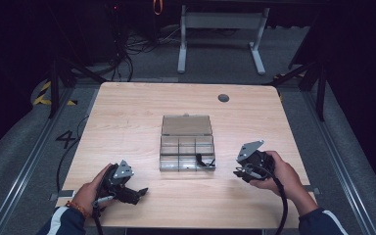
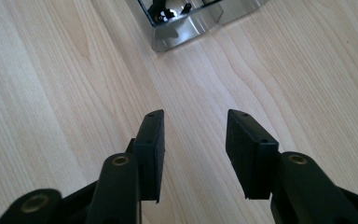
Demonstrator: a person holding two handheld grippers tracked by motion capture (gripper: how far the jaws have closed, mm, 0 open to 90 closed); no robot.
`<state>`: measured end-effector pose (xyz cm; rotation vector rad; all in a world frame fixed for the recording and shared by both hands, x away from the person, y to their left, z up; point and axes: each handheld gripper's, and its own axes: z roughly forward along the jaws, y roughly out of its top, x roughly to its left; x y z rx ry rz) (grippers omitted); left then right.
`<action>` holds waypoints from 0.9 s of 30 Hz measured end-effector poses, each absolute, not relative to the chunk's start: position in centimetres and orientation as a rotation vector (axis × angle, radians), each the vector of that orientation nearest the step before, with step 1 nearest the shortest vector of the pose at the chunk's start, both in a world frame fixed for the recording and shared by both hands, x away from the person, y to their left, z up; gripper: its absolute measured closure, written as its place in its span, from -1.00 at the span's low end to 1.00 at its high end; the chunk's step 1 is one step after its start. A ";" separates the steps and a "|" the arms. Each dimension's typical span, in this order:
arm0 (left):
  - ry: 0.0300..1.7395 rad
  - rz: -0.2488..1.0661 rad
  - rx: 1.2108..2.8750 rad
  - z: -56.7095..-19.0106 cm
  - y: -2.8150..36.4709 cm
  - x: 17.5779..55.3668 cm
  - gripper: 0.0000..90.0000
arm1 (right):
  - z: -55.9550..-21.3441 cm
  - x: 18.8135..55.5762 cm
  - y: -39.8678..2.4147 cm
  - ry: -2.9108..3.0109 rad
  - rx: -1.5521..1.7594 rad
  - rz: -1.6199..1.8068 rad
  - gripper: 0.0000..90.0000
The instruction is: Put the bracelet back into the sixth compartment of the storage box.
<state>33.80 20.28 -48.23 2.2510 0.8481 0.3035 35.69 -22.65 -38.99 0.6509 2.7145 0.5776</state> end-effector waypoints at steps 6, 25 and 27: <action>0.848 0.303 2.251 -48.2 20.3 33.8 -1.00 | -39.2 35.2 -23.5 2.708 0.650 0.580 0.25; 0.848 0.303 2.251 -48.2 20.3 33.8 -1.00 | -40.6 33.8 -27.2 2.657 0.694 0.590 0.05; 0.848 0.303 2.251 -48.2 20.3 33.8 -1.00 | -40.8 33.6 -27.7 2.650 0.701 0.596 0.03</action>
